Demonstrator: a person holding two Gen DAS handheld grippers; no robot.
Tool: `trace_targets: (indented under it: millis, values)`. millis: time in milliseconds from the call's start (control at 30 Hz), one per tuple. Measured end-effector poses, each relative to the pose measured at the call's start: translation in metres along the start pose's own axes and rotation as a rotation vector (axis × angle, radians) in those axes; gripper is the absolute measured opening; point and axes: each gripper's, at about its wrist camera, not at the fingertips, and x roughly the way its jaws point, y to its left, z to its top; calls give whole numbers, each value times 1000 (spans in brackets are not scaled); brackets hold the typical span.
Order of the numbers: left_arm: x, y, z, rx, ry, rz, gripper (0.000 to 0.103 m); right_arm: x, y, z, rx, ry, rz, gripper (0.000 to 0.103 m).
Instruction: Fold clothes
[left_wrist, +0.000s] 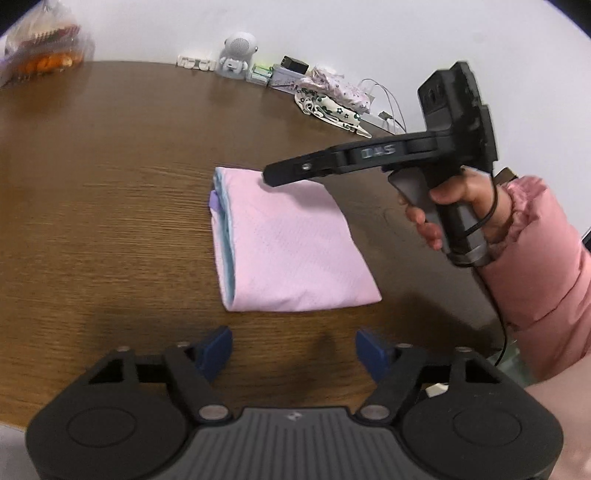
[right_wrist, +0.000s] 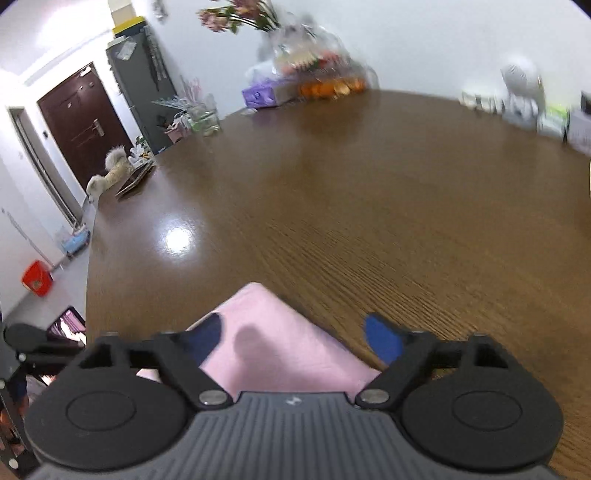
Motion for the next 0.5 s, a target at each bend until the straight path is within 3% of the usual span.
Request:
trace_targets:
  millis: [67, 100, 200, 333, 500]
  values:
    - [5, 3, 5, -22, 2, -18, 49, 2, -11, -4, 58, 7, 26, 38]
    - [9, 3, 10, -25, 1, -13, 41, 3, -16, -8, 91, 16, 42, 33]
    - [15, 4, 24, -19, -5, 30, 33, -8, -23, -24, 148, 8, 39, 28]
    - [27, 7, 47, 6, -14, 85, 33, -38, -23, -54, 207, -4, -10, 25]
    - [51, -6, 70, 104, 8, 102, 33, -67, -11, -90, 289, -10, -38, 24]
